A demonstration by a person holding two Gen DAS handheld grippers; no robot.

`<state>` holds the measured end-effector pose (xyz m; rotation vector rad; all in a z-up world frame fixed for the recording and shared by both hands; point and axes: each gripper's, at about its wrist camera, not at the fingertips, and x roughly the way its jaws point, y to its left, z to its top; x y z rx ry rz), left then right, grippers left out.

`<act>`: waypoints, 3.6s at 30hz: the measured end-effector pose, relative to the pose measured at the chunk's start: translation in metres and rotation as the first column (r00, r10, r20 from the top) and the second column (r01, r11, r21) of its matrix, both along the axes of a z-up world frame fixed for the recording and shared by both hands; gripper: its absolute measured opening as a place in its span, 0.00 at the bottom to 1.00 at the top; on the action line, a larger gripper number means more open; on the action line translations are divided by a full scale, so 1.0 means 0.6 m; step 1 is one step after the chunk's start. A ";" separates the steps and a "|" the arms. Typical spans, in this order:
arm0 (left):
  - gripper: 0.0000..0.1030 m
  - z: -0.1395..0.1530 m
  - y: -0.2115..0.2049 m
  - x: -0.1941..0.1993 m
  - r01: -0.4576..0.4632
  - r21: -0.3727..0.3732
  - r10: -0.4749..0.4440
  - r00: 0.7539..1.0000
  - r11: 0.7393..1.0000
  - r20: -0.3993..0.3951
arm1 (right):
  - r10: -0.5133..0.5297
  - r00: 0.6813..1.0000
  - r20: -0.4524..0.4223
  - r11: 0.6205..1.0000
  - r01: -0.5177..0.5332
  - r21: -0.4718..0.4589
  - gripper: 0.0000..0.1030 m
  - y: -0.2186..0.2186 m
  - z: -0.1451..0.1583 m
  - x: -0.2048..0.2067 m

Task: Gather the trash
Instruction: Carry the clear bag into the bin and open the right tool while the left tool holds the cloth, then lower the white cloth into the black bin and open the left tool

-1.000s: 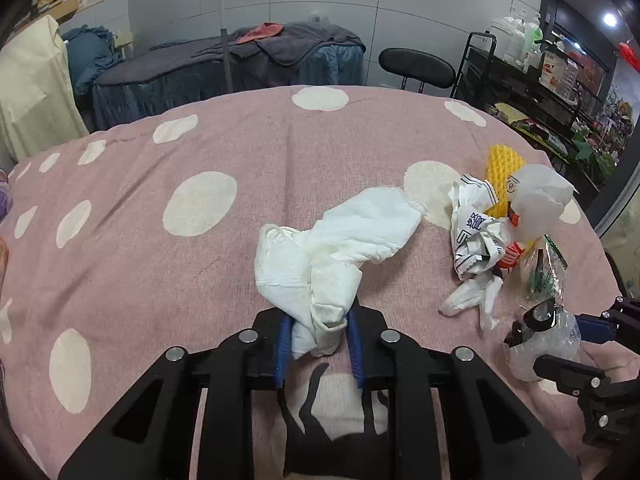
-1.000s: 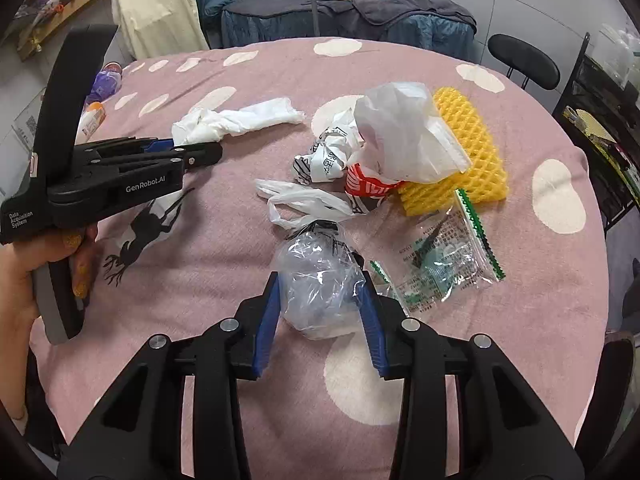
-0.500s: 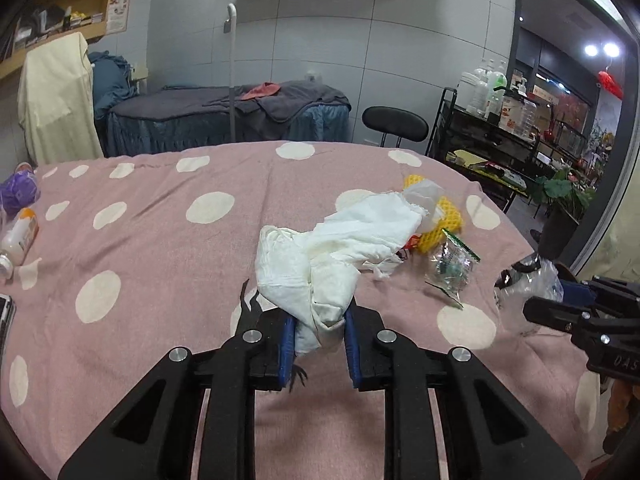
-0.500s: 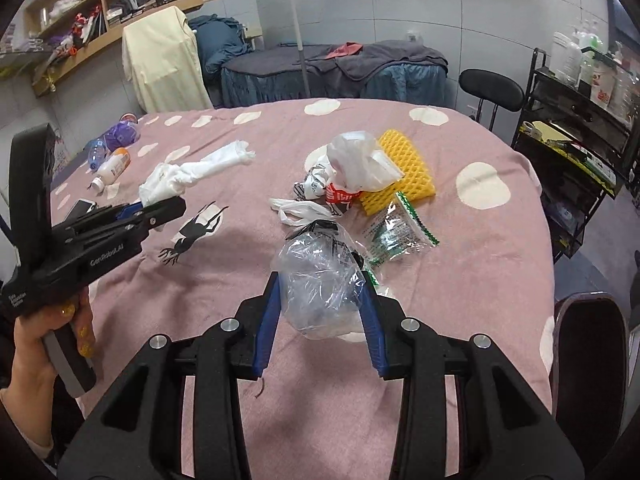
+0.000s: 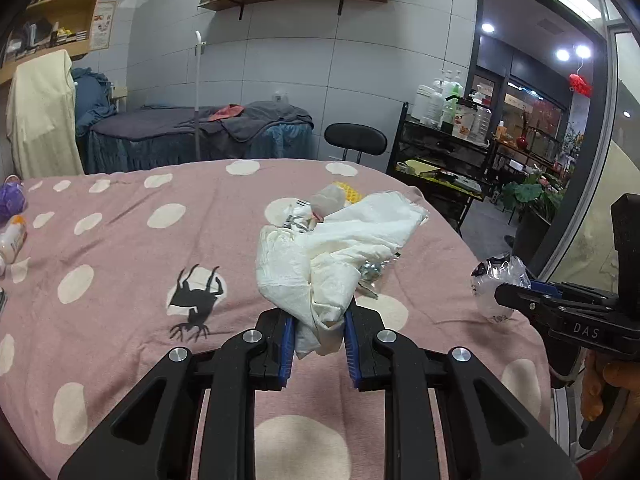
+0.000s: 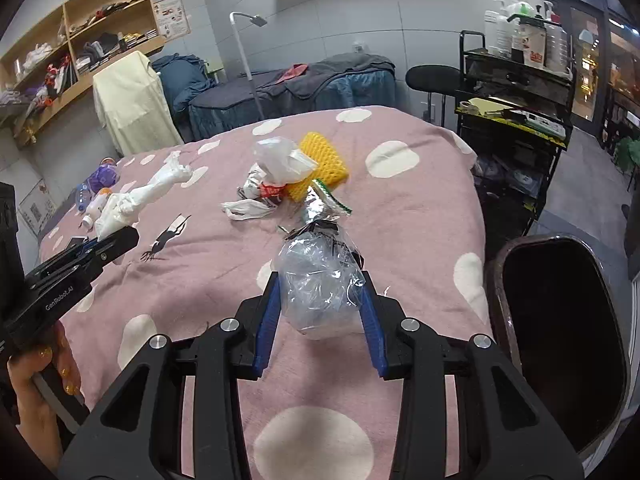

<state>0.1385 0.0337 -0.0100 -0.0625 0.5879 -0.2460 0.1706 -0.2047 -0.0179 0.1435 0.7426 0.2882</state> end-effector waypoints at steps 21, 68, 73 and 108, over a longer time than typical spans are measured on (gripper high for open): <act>0.20 0.014 -0.169 -0.022 0.215 -0.052 -0.214 0.976 0.975 0.029 | -0.311 0.950 -0.022 0.950 0.312 0.029 0.38 -0.212 -0.032 -0.064; 0.20 0.000 -0.422 -0.024 0.516 -0.023 -0.516 0.855 0.856 -0.046 | -0.601 0.789 -0.130 0.799 0.596 -0.076 0.72 -0.362 -0.173 -0.114; 0.20 -0.006 -0.456 -0.017 0.547 -0.015 -0.547 0.834 0.837 -0.067 | -0.615 0.780 -0.113 0.788 0.611 -0.067 0.73 -0.364 -0.162 -0.136; 0.92 -0.085 -0.564 -0.001 0.595 0.123 -0.568 0.799 0.794 -0.197 | -0.678 0.718 -0.159 0.731 0.680 -0.044 0.83 -0.399 -0.171 -0.191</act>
